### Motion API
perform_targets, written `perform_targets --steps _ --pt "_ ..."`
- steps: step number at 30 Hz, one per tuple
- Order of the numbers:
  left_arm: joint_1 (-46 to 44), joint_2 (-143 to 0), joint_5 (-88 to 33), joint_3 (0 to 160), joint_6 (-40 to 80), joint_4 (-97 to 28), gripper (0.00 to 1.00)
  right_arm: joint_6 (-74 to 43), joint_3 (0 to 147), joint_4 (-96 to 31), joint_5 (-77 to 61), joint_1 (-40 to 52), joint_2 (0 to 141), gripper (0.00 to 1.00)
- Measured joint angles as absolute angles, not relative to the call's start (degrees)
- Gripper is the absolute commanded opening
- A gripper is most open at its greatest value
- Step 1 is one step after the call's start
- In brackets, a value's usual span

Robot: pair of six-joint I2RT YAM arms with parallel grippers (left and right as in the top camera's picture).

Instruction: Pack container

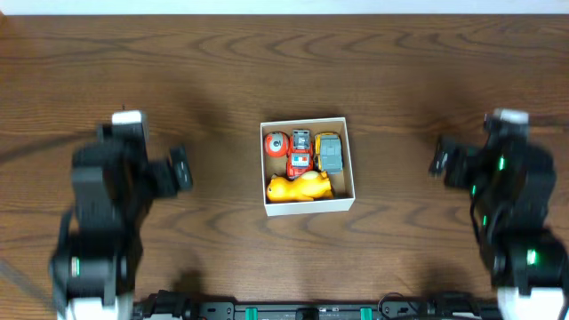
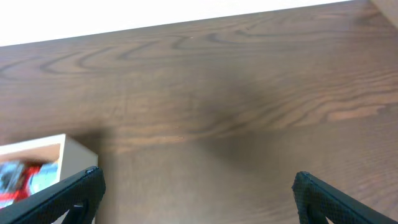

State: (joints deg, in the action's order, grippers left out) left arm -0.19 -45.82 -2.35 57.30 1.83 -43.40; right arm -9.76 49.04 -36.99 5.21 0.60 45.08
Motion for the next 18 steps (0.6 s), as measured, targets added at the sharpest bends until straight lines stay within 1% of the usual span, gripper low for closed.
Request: perform_targets --steps 5,9,18 --pt "-1.3 -30.63 -1.67 50.06 1.96 -43.4 0.98 -10.41 39.09 -41.06 5.58 2.09 32.18 0.99" --pt "-1.3 -22.2 -0.71 45.56 1.98 -43.53 0.98 -11.18 34.81 -43.27 5.63 2.28 25.89 0.99" --pt "-1.3 -20.18 0.05 44.77 1.98 -43.48 0.98 -11.55 33.63 -43.53 5.61 2.28 24.99 0.99"
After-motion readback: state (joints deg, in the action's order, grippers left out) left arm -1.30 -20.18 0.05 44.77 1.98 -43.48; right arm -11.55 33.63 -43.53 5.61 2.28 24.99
